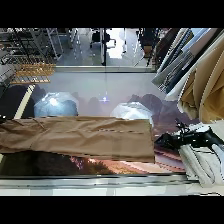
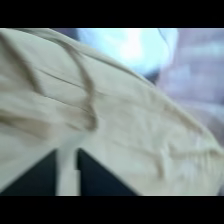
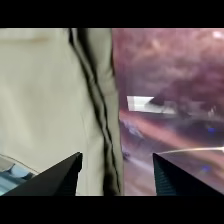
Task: Fold the clothes and pants, and hang the long-sleeved shirts on hangers.
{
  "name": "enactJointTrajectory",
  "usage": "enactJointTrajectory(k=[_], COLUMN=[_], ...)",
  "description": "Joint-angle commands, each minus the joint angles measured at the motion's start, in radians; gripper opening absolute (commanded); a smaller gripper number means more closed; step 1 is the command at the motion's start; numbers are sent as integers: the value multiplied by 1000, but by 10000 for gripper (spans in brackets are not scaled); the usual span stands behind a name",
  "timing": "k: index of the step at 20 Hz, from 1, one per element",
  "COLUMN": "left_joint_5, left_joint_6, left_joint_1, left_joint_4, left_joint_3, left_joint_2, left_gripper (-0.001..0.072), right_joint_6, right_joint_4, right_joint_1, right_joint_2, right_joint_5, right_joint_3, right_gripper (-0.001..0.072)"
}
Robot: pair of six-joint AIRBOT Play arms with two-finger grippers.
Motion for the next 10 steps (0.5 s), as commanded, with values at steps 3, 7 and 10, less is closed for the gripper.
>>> enactJointTrajectory(k=[3,7,10], left_joint_5=[-94,-142,-141], left_joint_6=[151,238,238], left_joint_1=[-169,-331,-457], left_joint_4=[-39,-39,-35], left_joint_3=[-58,-145,-216], left_joint_2=[3,3,3], left_gripper=[7,6,6], right_joint_6=[-206,-217,-11], right_joint_4=[164,210,-14], right_joint_1=[57,164,150], right_joint_2=[-150,-187,-55], right_joint_5=[-6,-64,-106], right_joint_3=[0,13,70], right_gripper=[524,28,22])
